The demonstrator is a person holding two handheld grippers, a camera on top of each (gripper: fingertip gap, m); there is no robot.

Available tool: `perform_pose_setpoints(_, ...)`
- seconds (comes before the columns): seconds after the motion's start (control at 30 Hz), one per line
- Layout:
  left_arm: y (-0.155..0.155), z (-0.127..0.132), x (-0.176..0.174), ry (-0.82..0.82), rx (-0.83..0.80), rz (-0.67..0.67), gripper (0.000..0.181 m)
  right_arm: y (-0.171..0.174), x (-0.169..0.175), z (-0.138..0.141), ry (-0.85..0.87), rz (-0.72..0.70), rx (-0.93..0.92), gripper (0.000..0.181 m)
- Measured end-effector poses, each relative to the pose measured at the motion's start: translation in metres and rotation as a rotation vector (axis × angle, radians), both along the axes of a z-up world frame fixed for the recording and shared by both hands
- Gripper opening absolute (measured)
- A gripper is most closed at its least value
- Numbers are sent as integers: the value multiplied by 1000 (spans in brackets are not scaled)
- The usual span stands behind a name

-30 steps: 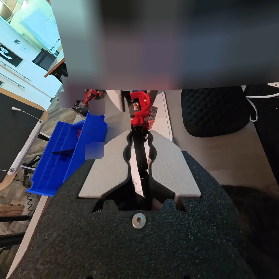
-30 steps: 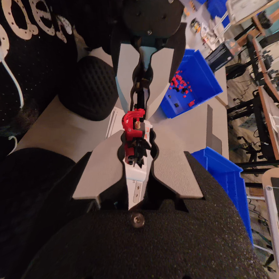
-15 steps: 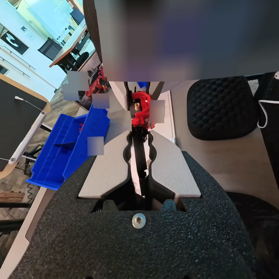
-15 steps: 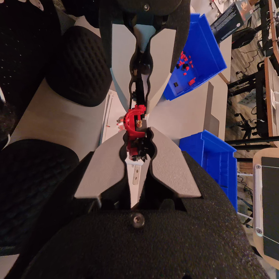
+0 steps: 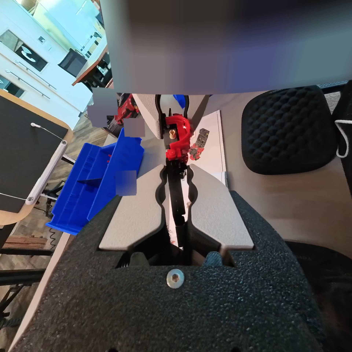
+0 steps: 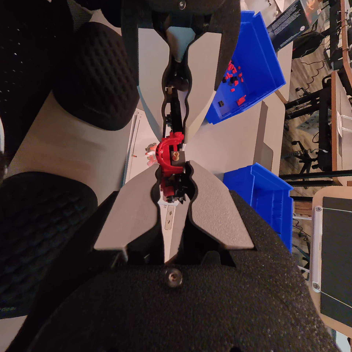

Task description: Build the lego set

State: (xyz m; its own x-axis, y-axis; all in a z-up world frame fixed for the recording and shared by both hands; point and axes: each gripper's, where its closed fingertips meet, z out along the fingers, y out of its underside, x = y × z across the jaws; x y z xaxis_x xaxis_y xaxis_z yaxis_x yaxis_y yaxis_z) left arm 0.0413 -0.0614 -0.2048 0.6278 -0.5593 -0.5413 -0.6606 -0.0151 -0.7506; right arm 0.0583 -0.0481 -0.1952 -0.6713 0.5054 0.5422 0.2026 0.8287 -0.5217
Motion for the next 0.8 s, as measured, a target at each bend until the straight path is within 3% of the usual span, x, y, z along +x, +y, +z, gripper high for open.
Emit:
perform_pose_setpoints(0.03, 0, 0, 0, 1, 7, 0, 19, 0, 0, 1, 5, -3, 11, 23)
perform_pose_setpoints(0.13, 1, 2, -1, -11, 16, -5, 20, 1, -1, 2, 33, -9, 54, 23)
perform_pose_setpoints(0.33, 2, 10, -6, -27, 54, 0, 40, 9, -1, -6, 17, -20, 74, 21)
perform_pose_setpoints(0.47, 6, -4, -1, -18, 22, -14, 43, 13, -4, -14, 24, -32, 24, 21)
perform_pose_setpoints(0.67, 23, -6, -2, 59, 123, 81, 71, 20, -7, -25, 50, -75, 5, 21)
perform_pose_setpoints(0.8, 34, -16, -6, 176, 159, 108, 64, 17, -7, -25, 58, -71, -7, 21)
